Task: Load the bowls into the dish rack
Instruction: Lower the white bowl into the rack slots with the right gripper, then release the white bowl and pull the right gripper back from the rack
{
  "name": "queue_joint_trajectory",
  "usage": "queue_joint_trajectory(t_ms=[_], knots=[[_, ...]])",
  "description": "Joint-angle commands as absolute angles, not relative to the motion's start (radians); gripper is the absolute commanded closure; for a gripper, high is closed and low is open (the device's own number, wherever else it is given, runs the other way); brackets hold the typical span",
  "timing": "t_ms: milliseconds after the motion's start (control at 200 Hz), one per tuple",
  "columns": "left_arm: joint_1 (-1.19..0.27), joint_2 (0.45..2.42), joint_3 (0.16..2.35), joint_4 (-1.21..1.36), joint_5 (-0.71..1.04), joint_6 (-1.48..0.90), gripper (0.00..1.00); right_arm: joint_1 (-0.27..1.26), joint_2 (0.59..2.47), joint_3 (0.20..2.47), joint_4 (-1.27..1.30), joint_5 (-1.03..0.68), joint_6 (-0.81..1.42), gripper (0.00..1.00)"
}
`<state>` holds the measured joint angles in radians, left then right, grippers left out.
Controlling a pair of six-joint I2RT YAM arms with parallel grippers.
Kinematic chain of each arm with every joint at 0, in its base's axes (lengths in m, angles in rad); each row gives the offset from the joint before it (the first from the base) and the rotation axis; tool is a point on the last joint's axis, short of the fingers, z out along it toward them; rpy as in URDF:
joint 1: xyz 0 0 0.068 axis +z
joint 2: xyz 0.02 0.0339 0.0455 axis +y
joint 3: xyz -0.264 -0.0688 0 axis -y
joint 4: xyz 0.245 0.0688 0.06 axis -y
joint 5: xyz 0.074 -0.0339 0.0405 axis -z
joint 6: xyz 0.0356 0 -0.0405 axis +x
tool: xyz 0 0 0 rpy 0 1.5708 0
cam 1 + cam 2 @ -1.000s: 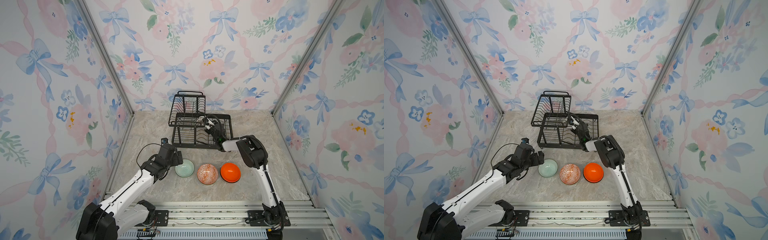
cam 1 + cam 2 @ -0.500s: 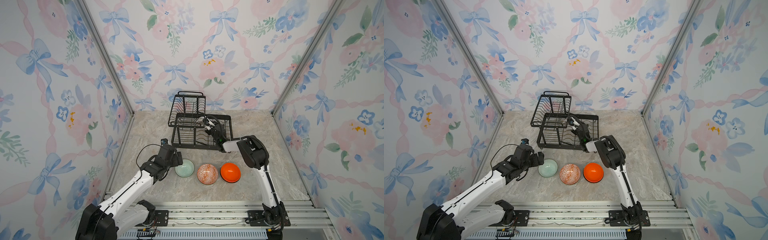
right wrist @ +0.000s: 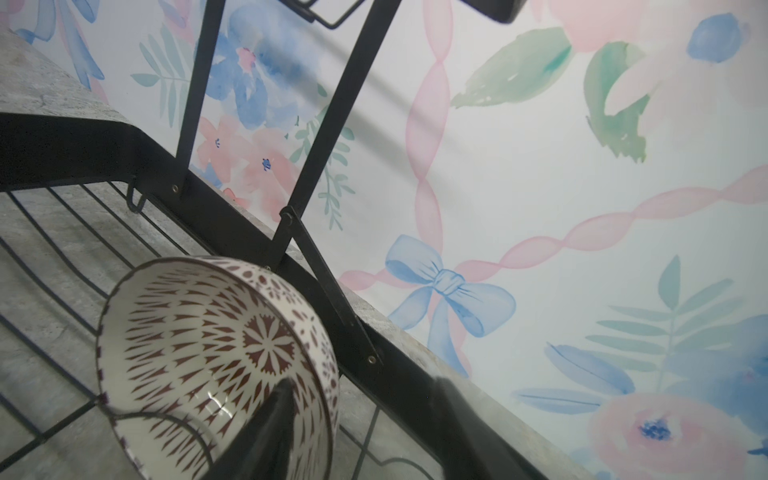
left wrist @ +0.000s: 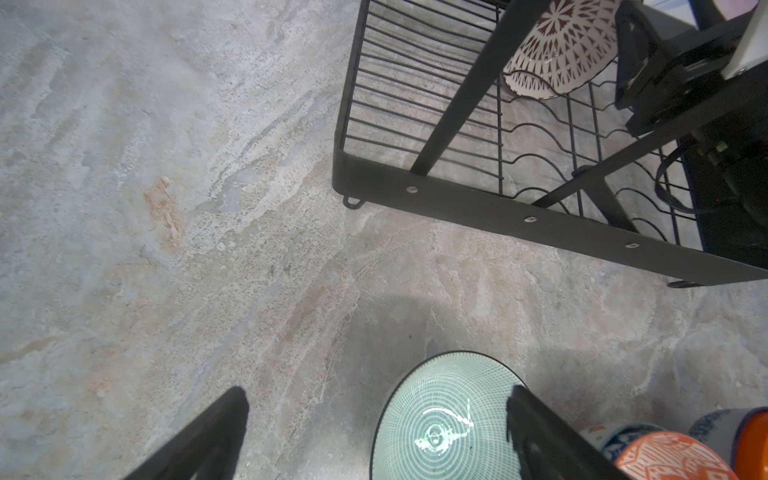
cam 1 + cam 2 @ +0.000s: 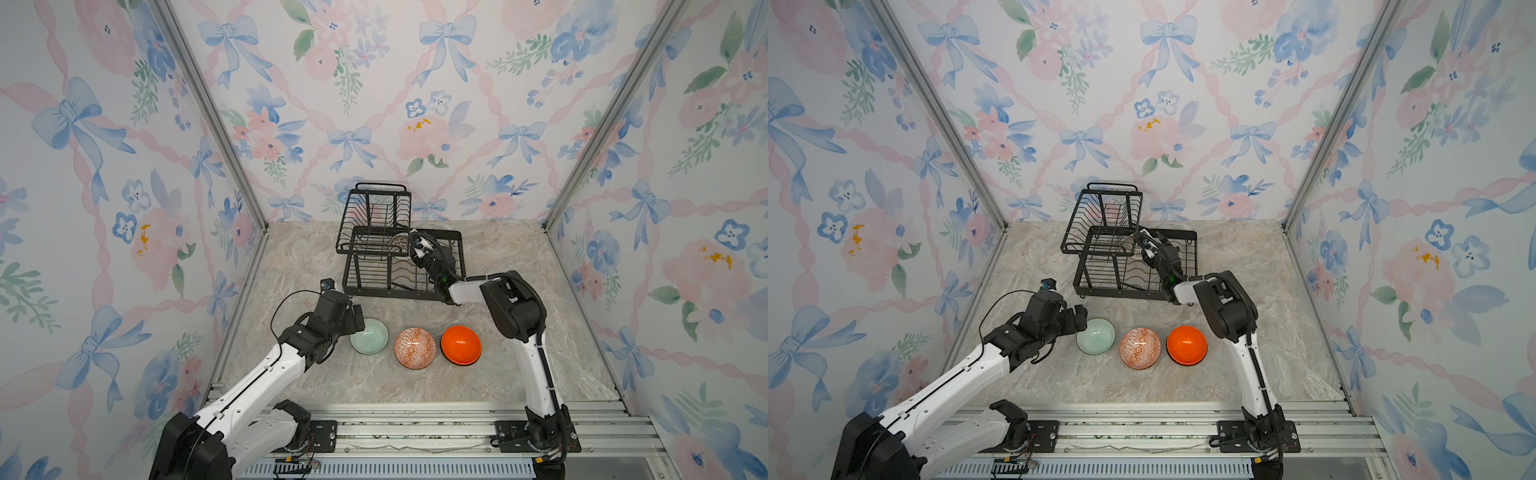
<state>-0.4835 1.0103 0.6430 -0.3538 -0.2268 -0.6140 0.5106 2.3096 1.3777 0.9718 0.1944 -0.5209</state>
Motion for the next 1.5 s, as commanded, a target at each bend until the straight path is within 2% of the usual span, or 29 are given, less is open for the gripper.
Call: queue_joint_trajectory(t_ms=[0,25,75,410,700,800,850,1085,1270,1495], knots=[[-0.473,0.987,0.623,-0.355,-0.229,-0.632,0.02,0.514,2.228,1.330,0.975,0.181,-0.496,0.04],[-0.472,0.986,0.622,-0.354,-0.228,-0.632,0.02,0.512,2.216,1.320,0.973,0.179,-0.489,0.00],[-0.471,0.985,0.621,-0.355,-0.226,-0.631,0.02,0.510,2.194,1.297,0.966,0.171,-0.481,0.03],[-0.471,0.983,0.627,-0.356,-0.201,-0.585,0.02,0.506,1.984,1.104,0.863,0.171,-0.432,0.03],[-0.486,0.941,0.634,-0.358,-0.182,-0.567,0.02,0.492,1.695,0.946,0.589,0.238,-0.319,0.03],[-0.522,0.944,0.644,-0.369,-0.209,-0.575,0.02,0.492,1.569,0.977,0.339,0.309,-0.225,0.03],[-0.554,0.955,0.656,-0.377,-0.233,-0.578,0.02,0.480,1.521,1.046,0.092,0.325,-0.141,0.03],[-0.757,1.092,0.729,-0.380,-0.296,-0.592,0.02,0.480,1.307,1.113,-0.492,0.276,0.077,0.03],[-0.878,1.209,0.862,-0.380,-0.273,-0.564,0.02,0.482,1.132,1.083,-0.790,0.268,0.211,0.03],[-0.995,1.350,0.997,-0.379,-0.191,-0.523,0.02,0.474,0.992,1.065,-0.976,0.289,0.306,0.03]])
